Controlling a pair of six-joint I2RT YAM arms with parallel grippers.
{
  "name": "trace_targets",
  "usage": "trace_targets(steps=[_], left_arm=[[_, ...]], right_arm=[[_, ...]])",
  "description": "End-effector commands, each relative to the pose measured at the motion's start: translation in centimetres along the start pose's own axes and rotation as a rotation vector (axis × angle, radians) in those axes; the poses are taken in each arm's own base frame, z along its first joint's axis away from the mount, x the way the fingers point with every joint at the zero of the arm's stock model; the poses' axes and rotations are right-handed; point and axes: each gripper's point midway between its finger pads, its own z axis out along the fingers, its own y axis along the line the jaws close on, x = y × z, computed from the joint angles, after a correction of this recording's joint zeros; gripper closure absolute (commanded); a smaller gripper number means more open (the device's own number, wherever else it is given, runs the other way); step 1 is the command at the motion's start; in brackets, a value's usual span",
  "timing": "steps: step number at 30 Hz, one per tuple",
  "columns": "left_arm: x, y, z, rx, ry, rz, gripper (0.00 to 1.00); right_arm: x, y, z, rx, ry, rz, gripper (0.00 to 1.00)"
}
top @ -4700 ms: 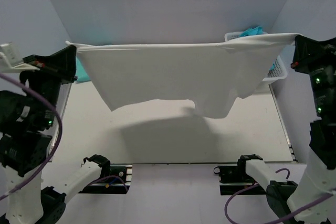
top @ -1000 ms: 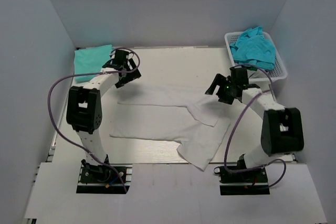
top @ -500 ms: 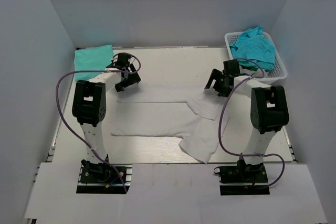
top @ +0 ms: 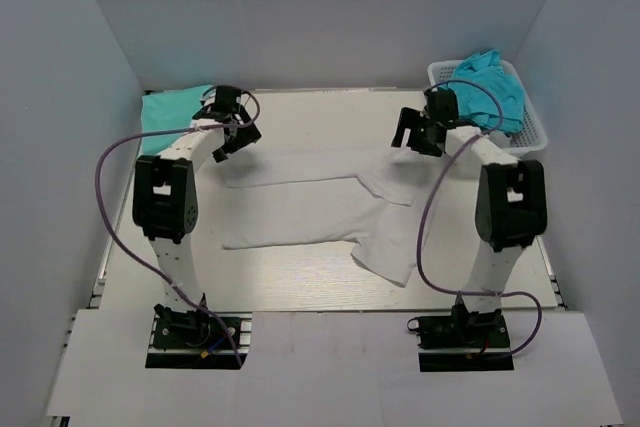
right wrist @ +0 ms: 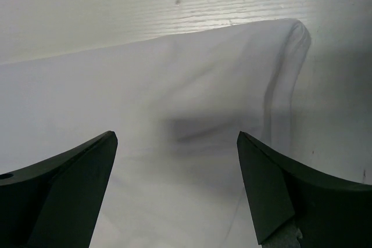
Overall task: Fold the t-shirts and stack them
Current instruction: Fold the flattened tshirt in 1/3 of the way, then grap the side of the flattened tshirt closest away from the robot with both arms
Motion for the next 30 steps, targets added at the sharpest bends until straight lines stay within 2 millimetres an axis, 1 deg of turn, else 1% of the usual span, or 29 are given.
trace_targets(steps=[1,2,3,4,5,6,7,8,9,10,11,12,13,14,15,16,17,18,20,21,22,23,24,25,26,27,28,30], left_arm=[[-2.6,1.3,-7.3,0.033,-0.101,-0.053,0.00],[-2.0,1.8,-8.3,0.035,-0.103,-0.072,0.00],[-2.5,2.1,-11.0,0.068,-0.141,-0.119,0.00],[0.5,4.2,-10.8,0.023,-0.083,-0.123,0.00],[1.6,5.1,-11.4,0.013,-0.070,-0.137,0.00],[2.5,6.1,-12.0,-0.003,-0.067,-0.144,0.00],[4.6,7.8,-12.9,-0.027,-0.039,-0.145,0.00],[5.9,8.5,-13.2,-0.028,-0.007,-0.139,0.00],[7.0,9.1,-13.5,-0.034,0.014,-0.146,0.00],[9.7,10.9,-13.2,-0.083,0.069,-0.148,0.00],[10.2,11.4,-13.8,-0.076,0.060,-0.163,0.00],[11.2,12.1,-13.8,-0.086,0.071,-0.169,0.00],[13.3,13.3,-13.4,-0.111,0.111,-0.170,0.00],[14.0,12.9,-13.4,-0.072,0.127,-0.176,0.00],[14.3,12.8,-13.6,-0.044,0.124,-0.181,0.00],[15.8,13.4,-13.2,-0.049,0.150,-0.178,0.00],[16.0,13.5,-13.0,-0.042,0.142,-0.189,0.00],[17.1,14.2,-12.6,-0.064,0.164,-0.198,0.00],[17.5,14.4,-12.5,-0.064,0.163,-0.211,0.00],[17.8,14.5,-12.3,-0.065,0.164,-0.211,0.00],[18.1,14.8,-12.2,-0.072,0.170,-0.209,0.00],[18.0,14.6,-12.2,-0.066,0.164,-0.221,0.00],[18.8,15.1,-11.7,-0.082,0.180,-0.217,0.00],[19.0,15.2,-11.6,-0.081,0.179,-0.217,0.09],[19.3,15.3,-11.1,-0.082,0.180,-0.217,0.13],[19.0,15.2,-11.0,-0.081,0.166,-0.218,0.22],[19.3,15.6,-10.7,-0.098,0.169,-0.224,0.24],[19.3,15.4,-10.3,-0.090,0.160,-0.226,0.36]], right_arm=[[-0.9,3.7,-7.3,-0.129,-0.096,-0.101,0.10],[-1.3,4.7,-9.7,-0.162,-0.140,-0.100,0.10],[1.4,4.2,-9.5,-0.162,-0.097,-0.081,0.10],[1.5,5.7,-12.6,-0.206,-0.147,-0.102,0.10],[5.5,4.6,-12.0,-0.191,-0.053,-0.095,0.10],[6.5,4.5,-12.5,-0.190,-0.033,-0.090,0.10],[7.5,5.1,-14.6,-0.209,-0.032,-0.109,0.10],[10.9,4.0,-14.4,-0.182,0.058,-0.104,0.10],[12.2,4.2,-14.9,-0.192,0.085,-0.106,0.10],[12.7,4.6,-16.0,-0.220,0.080,-0.116,0.10],[16.3,4.1,-16.6,-0.239,0.162,-0.115,0.10],[17.3,4.9,-17.6,-0.290,0.175,-0.110,0.10],[19.5,4.3,-17.7,-0.287,0.231,-0.096,0.10],[20.9,4.5,-18.5,-0.301,0.267,-0.089,0.10],[22.9,3.9,-18.6,-0.293,0.311,-0.078,0.10],[24.1,3.4,-18.9,-0.277,0.349,-0.073,0.10],[25.1,3.3,-19.1,-0.269,0.376,-0.069,0.10],[27.1,2.5,-19.5,-0.252,0.428,-0.064,0.10],[28.3,2.3,-19.9,-0.239,0.465,-0.063,0.10],[29.2,2.0,-20.3,-0.227,0.496,-0.051,0.10],[29.5,1.9,-20.4,-0.222,0.503,-0.057,0.10],[29.6,1.9,-20.5,-0.215,0.498,-0.038,0.10],[29.7,1.8,-20.8,-0.205,0.497,-0.043,0.10],[29.8,1.6,-20.8,-0.192,0.488,-0.044,0.10],[30.0,1.2,-20.8,-0.166,0.493,-0.028,0.10],[30.4,1.0,-21.0,-0.157,0.504,-0.031,0.10],[30.7,0.6,-21.1,-0.142,0.512,-0.030,0.10],[31.0,0.3,-20.9,-0.123,0.512,-0.025,0.10]])
